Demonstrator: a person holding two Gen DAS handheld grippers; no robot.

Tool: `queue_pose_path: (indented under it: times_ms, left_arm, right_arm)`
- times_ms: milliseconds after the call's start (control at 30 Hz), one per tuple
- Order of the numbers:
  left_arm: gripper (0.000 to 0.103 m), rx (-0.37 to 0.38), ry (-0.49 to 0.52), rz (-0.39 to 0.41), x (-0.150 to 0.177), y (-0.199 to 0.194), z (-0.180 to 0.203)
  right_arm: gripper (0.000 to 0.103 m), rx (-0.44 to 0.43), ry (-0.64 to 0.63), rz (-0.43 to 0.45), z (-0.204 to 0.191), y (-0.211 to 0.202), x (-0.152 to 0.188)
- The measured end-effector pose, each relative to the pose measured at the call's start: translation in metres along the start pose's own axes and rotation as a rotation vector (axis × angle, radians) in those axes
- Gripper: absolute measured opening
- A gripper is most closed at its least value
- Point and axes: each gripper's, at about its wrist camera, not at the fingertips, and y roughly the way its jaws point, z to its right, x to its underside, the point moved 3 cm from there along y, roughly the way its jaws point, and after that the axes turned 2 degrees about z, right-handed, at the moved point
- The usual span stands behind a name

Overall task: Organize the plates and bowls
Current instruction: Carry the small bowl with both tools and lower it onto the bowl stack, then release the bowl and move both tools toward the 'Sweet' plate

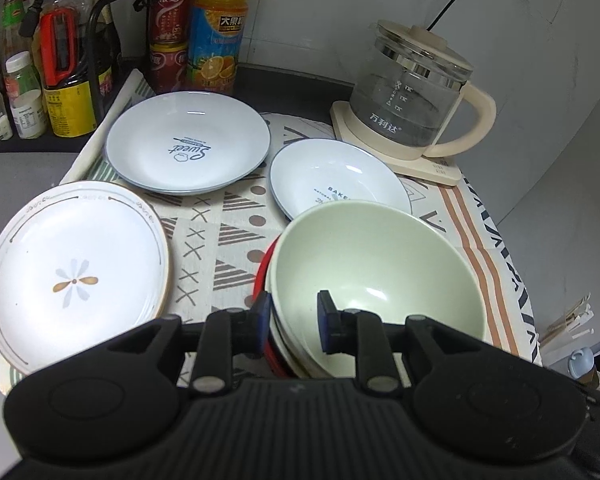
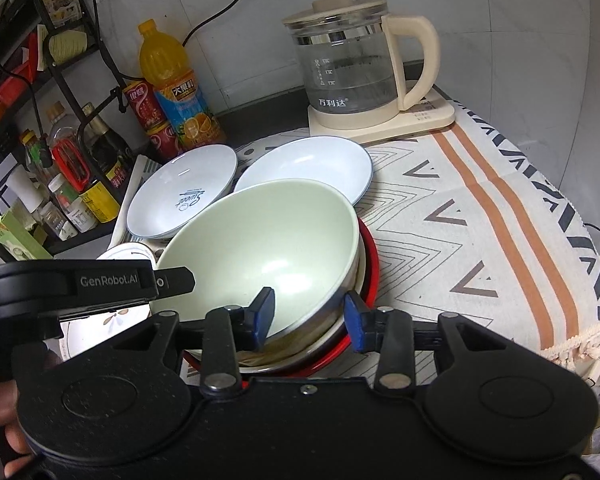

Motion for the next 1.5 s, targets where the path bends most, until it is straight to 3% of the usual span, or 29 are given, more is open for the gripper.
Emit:
queue_pose_path:
  times_ms: [100, 200, 333, 867, 1100, 1300, 1500]
  left_arm:
    - [0.039, -0.026, 0.003, 0.013, -0.004, -0.003, -0.001]
    - [0.059, -0.072, -0.005, 0.03, -0.006, -0.007, -0.006]
    - [0.068, -0.101, -0.015, 0.058, -0.007, -0.018, -0.013]
    - [0.081, -0.123, -0.086, 0.05, 0.029, -0.063, -0.051]
    - [0.082, -0.165, -0.121, 0.073, 0.033, -0.086, -0.074]
    - [0.082, -0.191, -0.176, 0.072, 0.037, -0.094, -0.101]
    - [0.084, -0.22, -0.247, 0.096, 0.033, -0.101, -0.132]
  right_arm:
    - [0.055, 0.008, -0.016, 0.021, -0.001, -0.004, -0.002]
    - [0.058, 0.011, -0.02, 0.029, 0.0, -0.008, -0.003]
    - [0.058, 0.017, -0.01, 0.041, 0.003, -0.017, -0.002]
    - [0.065, -0.035, -0.038, 0.038, -0.023, -0.044, 0.026]
    - [0.086, -0.097, -0.114, 0.064, -0.05, -0.056, 0.026]
    - [0.094, -0.15, -0.18, 0.084, -0.075, -0.056, 0.019]
    - [0.095, -0.189, -0.249, 0.07, -0.105, -0.046, 0.013]
